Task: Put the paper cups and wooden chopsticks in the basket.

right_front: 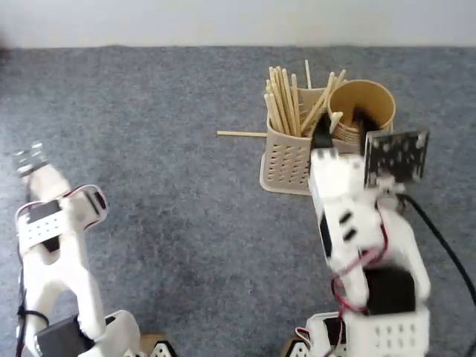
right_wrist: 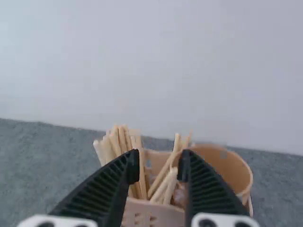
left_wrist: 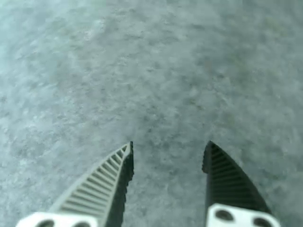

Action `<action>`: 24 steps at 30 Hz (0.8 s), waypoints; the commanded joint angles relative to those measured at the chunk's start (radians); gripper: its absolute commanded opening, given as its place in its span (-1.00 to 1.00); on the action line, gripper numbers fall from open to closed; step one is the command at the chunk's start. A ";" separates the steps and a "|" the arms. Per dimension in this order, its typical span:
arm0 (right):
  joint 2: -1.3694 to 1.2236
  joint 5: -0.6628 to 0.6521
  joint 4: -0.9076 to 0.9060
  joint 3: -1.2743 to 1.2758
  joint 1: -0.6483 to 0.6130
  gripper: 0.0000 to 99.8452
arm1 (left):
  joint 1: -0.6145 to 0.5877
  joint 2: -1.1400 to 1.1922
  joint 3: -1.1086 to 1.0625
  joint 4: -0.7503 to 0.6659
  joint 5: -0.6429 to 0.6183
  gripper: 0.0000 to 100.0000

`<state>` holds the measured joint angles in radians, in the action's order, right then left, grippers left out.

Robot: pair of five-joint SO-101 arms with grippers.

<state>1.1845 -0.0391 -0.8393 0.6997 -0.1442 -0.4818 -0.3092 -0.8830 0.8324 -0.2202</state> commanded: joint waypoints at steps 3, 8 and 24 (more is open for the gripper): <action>0.110 0.032 -0.305 -0.005 0.108 -0.86 | 0.157 -0.023 0.099 -0.009 0.120 -0.54; 0.114 0.216 -0.455 -0.003 0.266 -0.86 | 0.241 -0.021 0.243 0.072 0.196 -0.54; 0.120 0.235 -0.708 -0.003 0.274 -0.87 | 0.509 0.242 0.759 0.218 0.350 -0.54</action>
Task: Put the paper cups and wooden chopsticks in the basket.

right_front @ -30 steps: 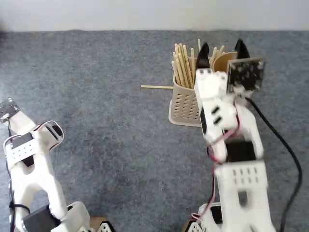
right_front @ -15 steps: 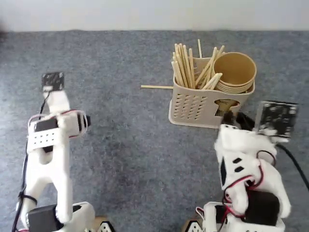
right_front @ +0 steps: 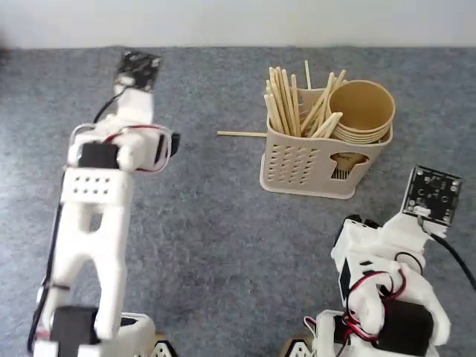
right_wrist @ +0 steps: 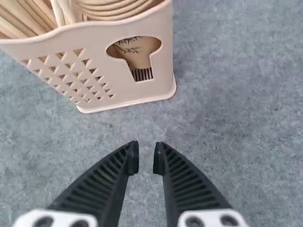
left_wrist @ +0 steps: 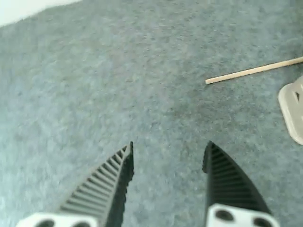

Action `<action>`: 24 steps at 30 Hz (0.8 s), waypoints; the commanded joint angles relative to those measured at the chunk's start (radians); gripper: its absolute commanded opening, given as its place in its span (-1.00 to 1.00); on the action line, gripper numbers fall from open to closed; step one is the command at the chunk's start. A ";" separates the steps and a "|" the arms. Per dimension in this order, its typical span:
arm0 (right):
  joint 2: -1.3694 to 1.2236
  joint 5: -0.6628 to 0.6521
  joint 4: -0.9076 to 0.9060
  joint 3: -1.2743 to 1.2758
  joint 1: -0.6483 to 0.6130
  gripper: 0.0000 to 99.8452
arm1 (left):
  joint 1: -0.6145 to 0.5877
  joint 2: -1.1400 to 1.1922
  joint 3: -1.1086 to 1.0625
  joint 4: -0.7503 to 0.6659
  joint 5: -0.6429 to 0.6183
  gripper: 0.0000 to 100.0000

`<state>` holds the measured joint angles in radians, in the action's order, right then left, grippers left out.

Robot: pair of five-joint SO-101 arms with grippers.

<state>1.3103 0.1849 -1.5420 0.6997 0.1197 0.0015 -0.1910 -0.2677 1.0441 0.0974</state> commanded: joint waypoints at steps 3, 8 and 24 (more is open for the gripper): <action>-0.004 0.011 0.002 0.025 0.010 -0.87 | 0.038 0.334 0.306 0.008 0.058 -0.54; -0.004 0.008 0.090 0.130 0.084 -0.87 | 0.075 0.651 0.585 0.041 0.157 -0.54; -0.004 0.009 0.211 0.241 0.157 -0.87 | 0.215 1.392 1.612 0.324 0.278 -0.54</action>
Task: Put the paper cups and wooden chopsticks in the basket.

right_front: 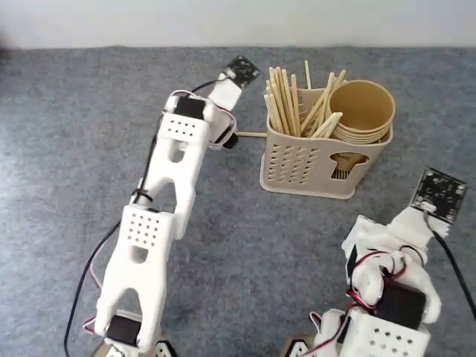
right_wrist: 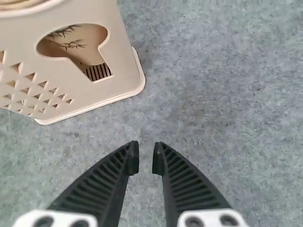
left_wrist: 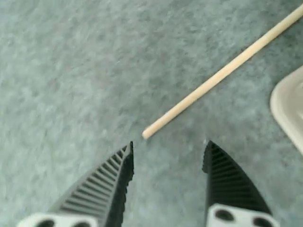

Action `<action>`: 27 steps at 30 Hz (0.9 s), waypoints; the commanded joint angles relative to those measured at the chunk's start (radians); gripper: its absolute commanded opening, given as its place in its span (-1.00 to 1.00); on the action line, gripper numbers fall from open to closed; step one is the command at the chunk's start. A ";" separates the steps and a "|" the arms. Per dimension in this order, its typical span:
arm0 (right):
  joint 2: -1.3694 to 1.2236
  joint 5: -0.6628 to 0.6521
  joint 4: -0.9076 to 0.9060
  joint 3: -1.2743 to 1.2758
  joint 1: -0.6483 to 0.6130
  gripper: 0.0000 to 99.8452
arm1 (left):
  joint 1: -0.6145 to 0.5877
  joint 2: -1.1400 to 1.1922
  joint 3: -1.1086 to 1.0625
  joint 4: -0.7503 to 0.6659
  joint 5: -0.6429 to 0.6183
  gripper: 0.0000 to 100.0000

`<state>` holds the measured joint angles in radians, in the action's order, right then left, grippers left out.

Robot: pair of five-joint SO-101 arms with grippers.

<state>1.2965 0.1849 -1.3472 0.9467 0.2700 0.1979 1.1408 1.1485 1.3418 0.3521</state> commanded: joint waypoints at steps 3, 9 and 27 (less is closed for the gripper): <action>0.010 0.009 0.015 -0.006 0.007 -0.87 | 0.023 0.155 0.306 0.034 0.037 -0.54; 0.010 0.009 0.015 -0.005 0.007 -0.87 | 0.021 0.236 0.378 -0.002 0.032 -0.54; 0.010 0.009 0.015 -0.005 0.007 -0.87 | 0.034 0.311 0.366 0.127 0.183 -0.86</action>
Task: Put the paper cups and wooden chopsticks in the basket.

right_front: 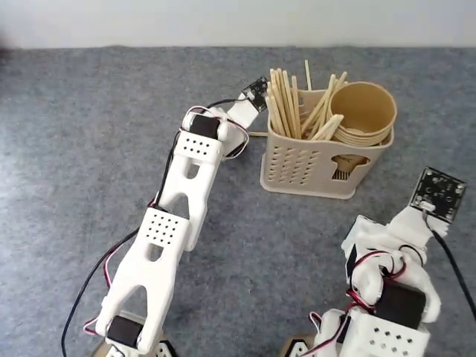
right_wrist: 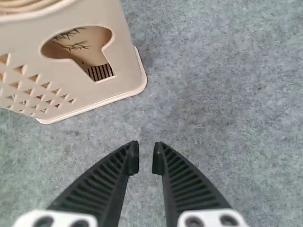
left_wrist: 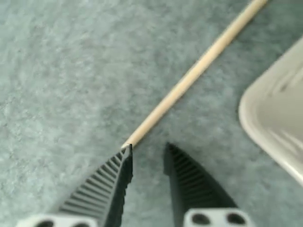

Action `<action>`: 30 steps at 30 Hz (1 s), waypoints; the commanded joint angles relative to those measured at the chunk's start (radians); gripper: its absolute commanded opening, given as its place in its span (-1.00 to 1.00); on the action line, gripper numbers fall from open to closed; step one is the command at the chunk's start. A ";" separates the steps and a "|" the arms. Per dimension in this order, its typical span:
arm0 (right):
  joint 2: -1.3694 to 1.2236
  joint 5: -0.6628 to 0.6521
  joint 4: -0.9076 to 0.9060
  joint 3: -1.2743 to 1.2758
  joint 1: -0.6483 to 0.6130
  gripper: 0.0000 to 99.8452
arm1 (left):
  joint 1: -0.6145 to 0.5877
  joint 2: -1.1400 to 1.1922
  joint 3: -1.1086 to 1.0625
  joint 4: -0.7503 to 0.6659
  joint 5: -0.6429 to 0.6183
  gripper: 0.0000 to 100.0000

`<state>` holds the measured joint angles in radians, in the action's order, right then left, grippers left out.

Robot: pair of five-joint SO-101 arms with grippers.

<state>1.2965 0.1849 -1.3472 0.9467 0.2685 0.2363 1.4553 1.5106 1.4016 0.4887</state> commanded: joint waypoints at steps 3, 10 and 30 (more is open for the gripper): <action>0.010 0.009 0.015 -0.005 0.008 -0.87 | 0.002 -0.023 0.004 0.137 0.057 -0.89; 0.010 0.009 0.015 -0.005 0.008 -0.87 | -0.017 -0.094 0.004 0.184 0.055 -0.97; 0.010 0.009 0.015 -0.005 0.007 -0.87 | -0.109 -0.100 0.002 -0.147 -0.460 -0.42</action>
<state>1.2965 0.1849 -1.3472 0.9467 0.2685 0.1304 1.4185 1.4922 1.3004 0.0821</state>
